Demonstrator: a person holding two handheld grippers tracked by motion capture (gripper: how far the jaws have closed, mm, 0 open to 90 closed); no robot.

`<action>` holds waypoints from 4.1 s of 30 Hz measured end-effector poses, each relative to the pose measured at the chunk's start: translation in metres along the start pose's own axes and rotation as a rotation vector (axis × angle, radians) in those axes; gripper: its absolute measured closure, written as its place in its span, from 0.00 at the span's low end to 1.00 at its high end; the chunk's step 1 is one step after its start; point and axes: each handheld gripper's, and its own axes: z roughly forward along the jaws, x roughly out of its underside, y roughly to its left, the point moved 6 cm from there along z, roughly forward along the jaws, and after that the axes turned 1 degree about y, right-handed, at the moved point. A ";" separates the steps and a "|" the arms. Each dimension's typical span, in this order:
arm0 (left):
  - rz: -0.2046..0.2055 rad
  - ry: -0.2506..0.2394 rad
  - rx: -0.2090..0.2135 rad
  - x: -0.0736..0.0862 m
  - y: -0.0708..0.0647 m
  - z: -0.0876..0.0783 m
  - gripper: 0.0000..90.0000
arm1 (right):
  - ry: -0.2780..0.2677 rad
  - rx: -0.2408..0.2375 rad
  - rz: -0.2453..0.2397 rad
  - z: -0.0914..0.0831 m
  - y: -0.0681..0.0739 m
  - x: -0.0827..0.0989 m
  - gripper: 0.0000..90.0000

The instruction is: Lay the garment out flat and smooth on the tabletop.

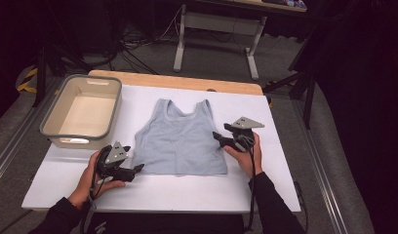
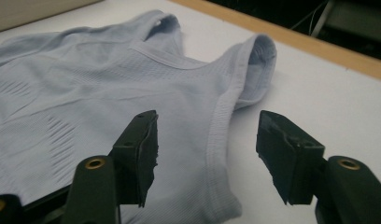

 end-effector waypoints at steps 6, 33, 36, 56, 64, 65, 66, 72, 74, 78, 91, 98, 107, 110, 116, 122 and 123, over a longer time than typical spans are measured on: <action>0.001 0.082 0.066 0.001 -0.001 0.008 0.30 | 0.154 -0.022 0.042 0.040 -0.023 0.005 0.53; 0.052 0.104 0.099 -0.005 0.009 0.001 0.90 | 0.185 -0.061 0.067 0.053 -0.010 0.015 0.88; 0.062 0.100 0.082 -0.007 0.007 0.002 0.90 | 0.167 -0.046 0.071 0.051 -0.011 0.013 0.89; 0.073 -0.047 0.027 -0.012 0.007 -0.013 0.70 | 0.041 0.060 0.015 0.029 -0.009 -0.006 0.66; 0.081 -0.103 0.005 -0.016 0.005 -0.018 0.59 | -0.086 0.038 -0.017 0.010 -0.002 -0.022 0.59; 0.079 -0.107 0.008 -0.016 0.005 -0.018 0.57 | -0.097 0.037 -0.021 0.008 -0.001 -0.023 0.58; 0.081 -0.107 0.004 -0.016 0.005 -0.018 0.56 | -0.108 0.036 -0.023 0.007 0.000 -0.025 0.57; 0.054 -0.093 -0.016 -0.014 0.006 -0.017 0.45 | -0.137 0.024 -0.031 0.007 0.007 -0.031 0.48; 0.032 -0.090 -0.021 -0.012 0.007 -0.017 0.42 | -0.145 0.021 -0.033 0.009 0.011 -0.034 0.44; 0.033 -0.088 -0.032 -0.011 0.007 -0.018 0.36 | -0.159 -0.004 -0.051 0.016 0.024 -0.041 0.38; 0.012 -0.082 -0.020 -0.011 0.005 -0.015 0.26 | -0.158 -0.014 -0.026 0.043 0.042 -0.065 0.30; 0.011 -0.083 -0.023 -0.010 0.005 -0.015 0.24 | -0.144 -0.038 0.006 0.059 0.044 -0.076 0.32; 0.011 -0.081 -0.013 -0.009 0.005 -0.014 0.23 | -0.123 -0.057 -0.006 0.080 0.051 -0.092 0.34; 0.007 -0.072 -0.007 -0.008 0.004 -0.012 0.22 | -0.113 -0.067 -0.003 0.089 0.053 -0.097 0.37; -0.003 -0.058 -0.001 -0.007 0.005 -0.010 0.22 | -0.028 -0.089 -0.016 0.118 0.069 -0.113 0.40; -0.045 -0.003 -0.029 -0.004 0.011 -0.004 0.27 | 0.048 -0.123 -0.084 0.146 0.093 -0.113 0.46; -0.058 0.012 -0.017 -0.003 0.011 -0.002 0.27 | 0.062 -0.125 -0.087 0.149 0.095 -0.112 0.45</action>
